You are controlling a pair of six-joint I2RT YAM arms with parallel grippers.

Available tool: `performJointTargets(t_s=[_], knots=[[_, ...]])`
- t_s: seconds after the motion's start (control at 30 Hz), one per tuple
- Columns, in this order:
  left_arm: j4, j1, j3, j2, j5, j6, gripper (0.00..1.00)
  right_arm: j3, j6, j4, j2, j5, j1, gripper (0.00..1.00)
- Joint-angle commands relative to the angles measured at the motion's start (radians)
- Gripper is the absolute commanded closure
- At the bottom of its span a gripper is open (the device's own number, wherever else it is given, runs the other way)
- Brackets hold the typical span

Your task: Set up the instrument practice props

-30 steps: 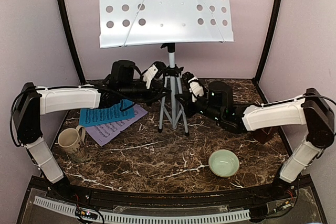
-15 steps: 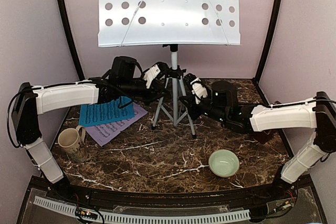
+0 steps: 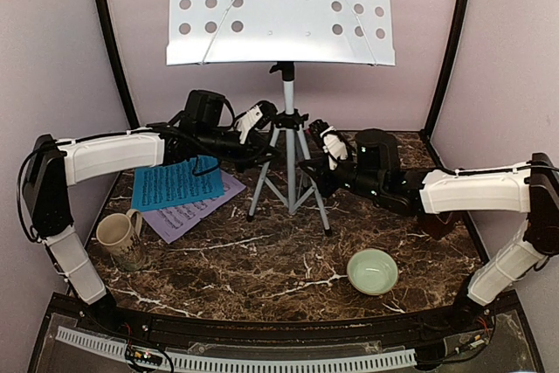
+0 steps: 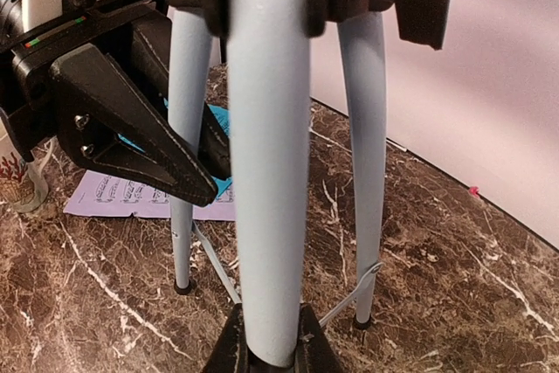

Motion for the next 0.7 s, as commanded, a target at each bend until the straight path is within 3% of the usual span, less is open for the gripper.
performJointTargets(t_s=[0.0,0.67], knots=[[0.094,0.211,0.005,-0.044,-0.232,-0.044,1.00,0.001,0.077,-0.018,-0.047,0.141,-0.096,1.00],[0.123,0.132,-0.137,-0.123,-0.163,-0.005,0.98,-0.054,0.126,-0.049,-0.006,0.024,-0.055,1.00]])
